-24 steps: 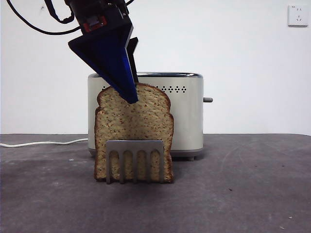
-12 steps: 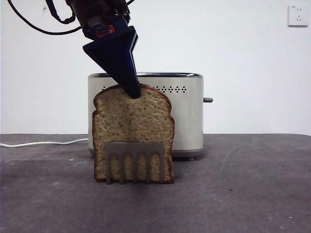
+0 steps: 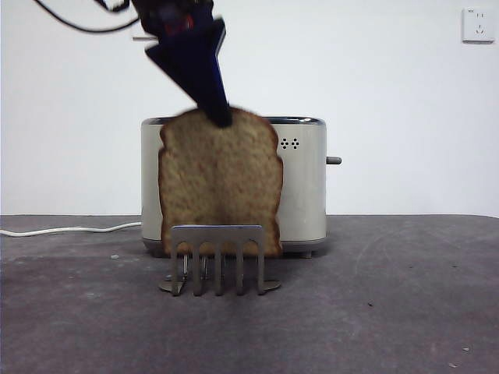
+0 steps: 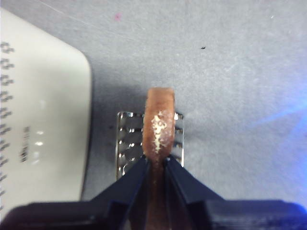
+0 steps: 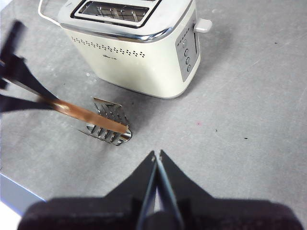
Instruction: Pick up a slice of bread from the rack,put the bread on the toaster,press the button
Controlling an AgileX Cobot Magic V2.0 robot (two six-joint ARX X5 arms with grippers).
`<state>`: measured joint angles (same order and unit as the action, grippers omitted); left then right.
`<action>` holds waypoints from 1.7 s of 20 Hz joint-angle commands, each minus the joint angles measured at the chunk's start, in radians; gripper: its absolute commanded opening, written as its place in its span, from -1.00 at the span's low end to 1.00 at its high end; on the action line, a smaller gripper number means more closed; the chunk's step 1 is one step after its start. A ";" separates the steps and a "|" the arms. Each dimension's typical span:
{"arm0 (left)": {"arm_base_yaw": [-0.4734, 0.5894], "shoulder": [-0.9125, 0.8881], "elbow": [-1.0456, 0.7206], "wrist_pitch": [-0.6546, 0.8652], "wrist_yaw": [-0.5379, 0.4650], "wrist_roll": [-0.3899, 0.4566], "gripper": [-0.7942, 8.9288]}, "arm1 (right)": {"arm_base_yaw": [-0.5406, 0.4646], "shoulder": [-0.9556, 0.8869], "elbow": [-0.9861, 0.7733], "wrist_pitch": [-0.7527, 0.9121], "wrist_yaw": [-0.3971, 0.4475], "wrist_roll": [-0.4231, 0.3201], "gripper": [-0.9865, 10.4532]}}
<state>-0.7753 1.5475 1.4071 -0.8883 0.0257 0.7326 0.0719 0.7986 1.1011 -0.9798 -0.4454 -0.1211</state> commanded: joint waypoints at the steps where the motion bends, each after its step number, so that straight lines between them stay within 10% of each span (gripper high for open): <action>1: -0.002 -0.014 0.088 -0.069 -0.001 0.002 -0.85 | 0.002 0.000 0.002 0.001 -0.002 -0.008 -0.85; 10: -0.001 -0.043 0.537 -0.143 -0.133 0.064 -0.85 | 0.002 0.000 0.002 0.000 -0.003 -0.008 -0.85; 34: 0.160 0.218 0.544 -0.083 -0.043 0.215 -0.85 | 0.003 0.033 0.002 -0.016 -0.028 -0.011 -0.85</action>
<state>-0.6201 1.7569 1.9541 -0.9733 -0.0223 0.9390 0.0719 0.8310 1.1011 -0.9977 -0.4717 -0.1242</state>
